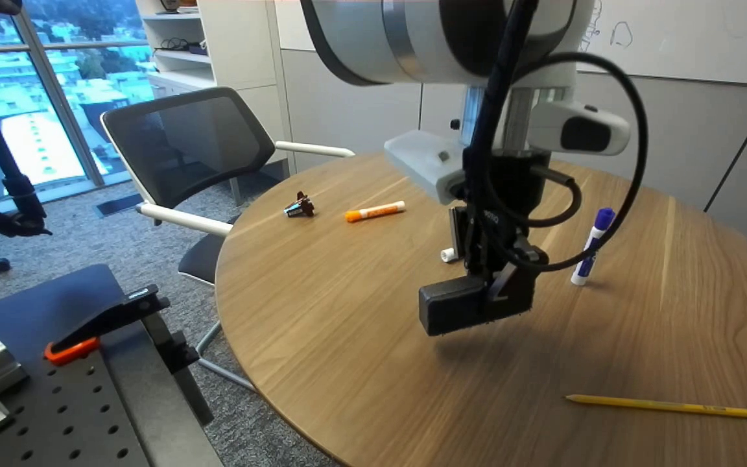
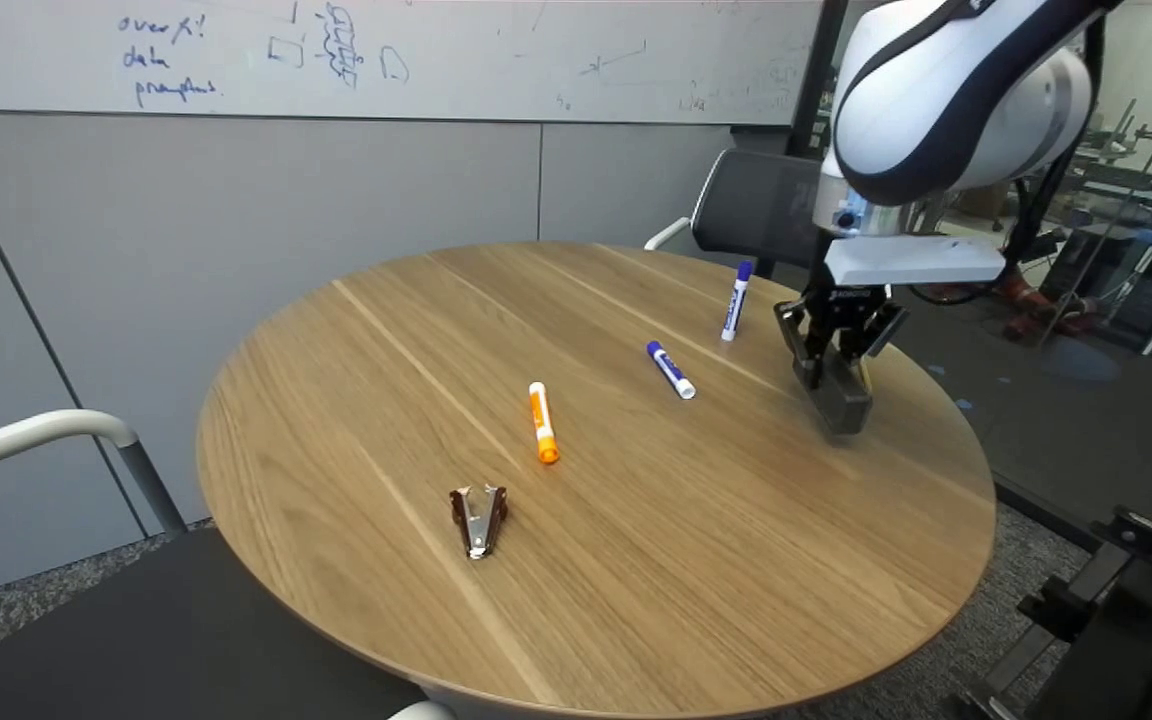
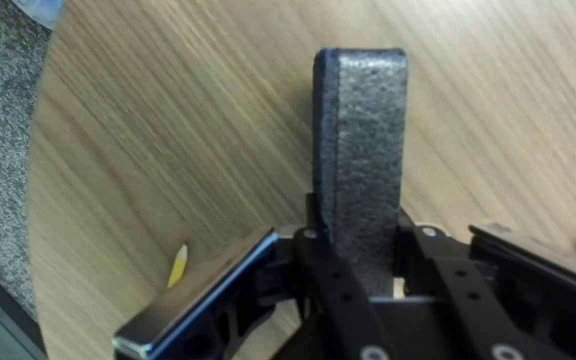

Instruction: Move the black rectangular object to the right

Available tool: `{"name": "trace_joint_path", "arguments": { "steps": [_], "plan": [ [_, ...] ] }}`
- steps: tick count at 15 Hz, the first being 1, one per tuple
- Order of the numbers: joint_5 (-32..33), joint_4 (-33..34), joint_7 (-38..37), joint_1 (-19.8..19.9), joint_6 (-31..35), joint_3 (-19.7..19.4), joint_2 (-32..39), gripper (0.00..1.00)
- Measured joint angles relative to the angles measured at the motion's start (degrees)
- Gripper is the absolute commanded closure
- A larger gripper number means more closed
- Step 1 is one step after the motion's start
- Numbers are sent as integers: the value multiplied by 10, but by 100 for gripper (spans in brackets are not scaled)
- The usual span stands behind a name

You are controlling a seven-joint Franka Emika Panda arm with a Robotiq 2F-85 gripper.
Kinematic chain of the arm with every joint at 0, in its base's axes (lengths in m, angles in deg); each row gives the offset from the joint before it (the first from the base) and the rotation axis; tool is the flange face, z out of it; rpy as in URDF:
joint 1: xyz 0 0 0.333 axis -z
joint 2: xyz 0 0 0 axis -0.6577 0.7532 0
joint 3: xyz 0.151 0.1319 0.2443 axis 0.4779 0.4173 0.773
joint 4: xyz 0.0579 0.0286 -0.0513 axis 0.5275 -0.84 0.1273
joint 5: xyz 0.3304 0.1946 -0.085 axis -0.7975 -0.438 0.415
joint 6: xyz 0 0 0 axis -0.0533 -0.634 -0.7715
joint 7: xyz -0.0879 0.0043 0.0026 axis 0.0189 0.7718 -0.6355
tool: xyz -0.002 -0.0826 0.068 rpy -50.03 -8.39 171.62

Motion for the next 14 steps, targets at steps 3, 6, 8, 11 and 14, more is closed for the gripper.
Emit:
{"name": "trace_joint_path", "arguments": {
  "steps": [3, 6, 8, 11, 14],
  "plan": [
    [0, 55, -7, -10, 0, 0, 55, 93],
    [-1, 97, -7, -9, -15, -1, 77, 38],
    [-2, 118, -7, -6, -31, -2, 86, 23],
    [-2, 146, 7, -3, -86, -1, 92, 2],
    [-2, 154, 64, 3, -147, 10, 73, 5]
  ]
}}
